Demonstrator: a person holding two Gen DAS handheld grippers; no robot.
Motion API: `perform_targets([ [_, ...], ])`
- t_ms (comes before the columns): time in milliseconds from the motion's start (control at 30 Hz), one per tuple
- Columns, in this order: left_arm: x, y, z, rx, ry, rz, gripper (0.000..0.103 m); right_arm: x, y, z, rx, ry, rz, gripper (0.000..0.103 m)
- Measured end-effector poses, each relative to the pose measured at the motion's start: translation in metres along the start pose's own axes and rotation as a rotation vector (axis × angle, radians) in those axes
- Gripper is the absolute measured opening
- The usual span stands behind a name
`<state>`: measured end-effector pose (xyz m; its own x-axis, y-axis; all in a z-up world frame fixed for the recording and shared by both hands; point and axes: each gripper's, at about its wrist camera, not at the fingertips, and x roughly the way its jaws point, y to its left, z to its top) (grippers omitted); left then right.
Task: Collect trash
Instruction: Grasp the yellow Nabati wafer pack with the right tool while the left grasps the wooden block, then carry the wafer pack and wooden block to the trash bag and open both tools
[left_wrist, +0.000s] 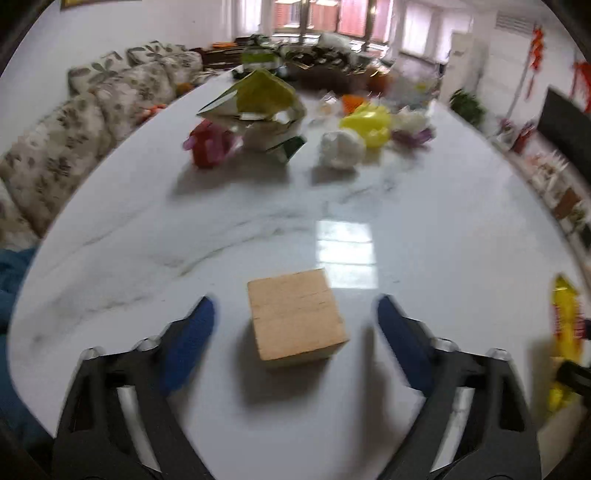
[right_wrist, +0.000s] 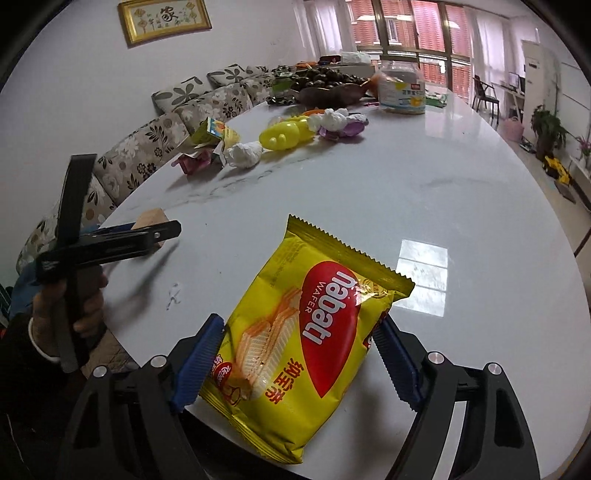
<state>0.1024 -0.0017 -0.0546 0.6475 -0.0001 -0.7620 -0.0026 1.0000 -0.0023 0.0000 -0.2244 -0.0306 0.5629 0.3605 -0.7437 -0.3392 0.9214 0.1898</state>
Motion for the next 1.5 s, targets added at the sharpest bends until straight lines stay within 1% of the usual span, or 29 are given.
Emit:
perform_targets([
  [33, -0.004, -0.002, -0.002, 0.010, -0.019, -0.006, 0.043, 0.000, -0.001, -0.001, 0.001, -0.002, -0.002, 0.078],
  [67, -0.007, -0.003, -0.004, 0.015, -0.025, -0.023, 0.039, 0.000, -0.001, -0.003, 0.003, -0.003, 0.000, 0.078],
  [100, -0.010, -0.004, -0.006, 0.014, -0.027, -0.027, 0.039, 0.001, -0.001, -0.003, 0.006, -0.002, 0.003, 0.077],
  [200, -0.021, -0.005, -0.015, 0.017, -0.036, -0.006, 0.039, 0.002, 0.003, -0.006, 0.018, -0.003, 0.022, 0.074],
  [233, -0.027, -0.004, -0.018, 0.016, -0.043, -0.011, 0.039, 0.001, 0.005, -0.006, 0.018, -0.007, 0.024, 0.069],
  [267, -0.032, -0.004, -0.020, 0.017, -0.049, -0.012, 0.039, 0.001, 0.008, -0.007, 0.022, -0.012, 0.032, 0.067],
  [333, -0.040, -0.005, -0.023, 0.028, -0.062, -0.018, 0.039, 0.000, 0.011, -0.007, 0.035, -0.010, 0.055, 0.049],
  [400, -0.044, -0.008, -0.026, 0.042, -0.075, -0.009, 0.039, 0.002, 0.012, -0.008, 0.050, 0.001, 0.073, 0.045],
  [433, -0.046, -0.008, -0.028, 0.048, -0.080, -0.004, 0.039, 0.006, 0.012, -0.008, 0.052, 0.018, 0.073, 0.045],
  [500, -0.041, -0.011, -0.028, 0.048, -0.063, 0.005, 0.039, 0.012, 0.008, -0.008, 0.085, 0.015, 0.093, 0.045],
  [567, -0.034, -0.013, -0.028, 0.045, -0.047, 0.003, 0.039, 0.015, 0.009, -0.003, 0.073, 0.015, 0.079, 0.049],
  [600, -0.030, -0.014, -0.029, 0.043, -0.040, 0.005, 0.039, 0.016, 0.011, -0.002, 0.067, 0.020, 0.066, 0.056],
  [633, -0.027, -0.015, -0.031, 0.042, -0.032, 0.008, 0.039, 0.017, 0.014, 0.000, 0.061, 0.025, 0.046, 0.062],
  [667, -0.024, -0.015, -0.031, 0.039, -0.025, 0.006, 0.039, 0.018, 0.019, 0.000, 0.056, 0.037, 0.021, 0.065],
  [733, -0.025, -0.015, -0.033, 0.040, -0.031, 0.005, 0.039, 0.017, 0.028, -0.001, 0.057, 0.053, 0.001, 0.069],
  [767, -0.025, -0.015, -0.034, 0.046, -0.038, 0.014, 0.039, 0.017, 0.030, -0.003, 0.059, 0.056, -0.011, 0.072],
  [800, -0.025, -0.015, -0.034, 0.047, -0.039, 0.014, 0.039, 0.016, 0.033, -0.005, 0.062, 0.060, -0.039, 0.079],
  [867, -0.025, -0.014, -0.034, 0.044, -0.040, 0.012, 0.039, 0.015, 0.040, -0.013, 0.057, 0.051, -0.093, 0.083],
  [900, -0.025, -0.014, -0.034, 0.046, -0.041, 0.014, 0.039, 0.015, 0.044, -0.016, 0.049, 0.044, -0.127, 0.087],
  [1000, -0.024, -0.015, -0.035, 0.042, -0.051, 0.014, 0.039, 0.019, 0.054, -0.022, 0.020, 0.015, -0.198, 0.090],
  [1067, -0.024, -0.015, -0.035, 0.042, -0.058, 0.021, 0.039, 0.023, 0.065, -0.025, -0.004, -0.005, -0.250, 0.090],
  [1167, -0.026, -0.017, -0.037, 0.048, -0.069, 0.031, 0.039, 0.028, 0.068, -0.022, 0.015, -0.024, -0.261, 0.095],
  [1200, -0.026, -0.017, -0.037, 0.051, -0.070, 0.033, 0.039, 0.030, 0.068, -0.021, 0.020, -0.027, -0.261, 0.093],
  [1233, -0.026, -0.017, -0.037, 0.049, -0.069, 0.031, 0.039, 0.030, 0.069, -0.021, 0.005, -0.032, -0.251, 0.072],
  [1267, -0.026, -0.017, -0.038, 0.045, -0.068, 0.026, 0.039, 0.028, 0.071, -0.021, -0.016, -0.043, -0.236, 0.068],
  [1367, -0.027, -0.016, -0.039, 0.046, -0.071, 0.017, 0.038, 0.021, 0.068, -0.019, -0.039, -0.033, -0.196, 0.067],
  [1433, -0.029, -0.014, -0.041, 0.045, -0.074, 0.010, 0.038, 0.015, 0.062, -0.019, -0.029, -0.036, -0.186, 0.067],
  [1467, -0.030, -0.014, -0.042, 0.043, -0.072, 0.008, 0.038, 0.009, 0.058, -0.020, -0.022, -0.043, -0.156, 0.067],
  [1500, -0.031, -0.013, -0.042, 0.039, -0.072, 0.007, 0.038, 0.005, 0.057, -0.020, -0.017, -0.051, -0.154, 0.067],
])
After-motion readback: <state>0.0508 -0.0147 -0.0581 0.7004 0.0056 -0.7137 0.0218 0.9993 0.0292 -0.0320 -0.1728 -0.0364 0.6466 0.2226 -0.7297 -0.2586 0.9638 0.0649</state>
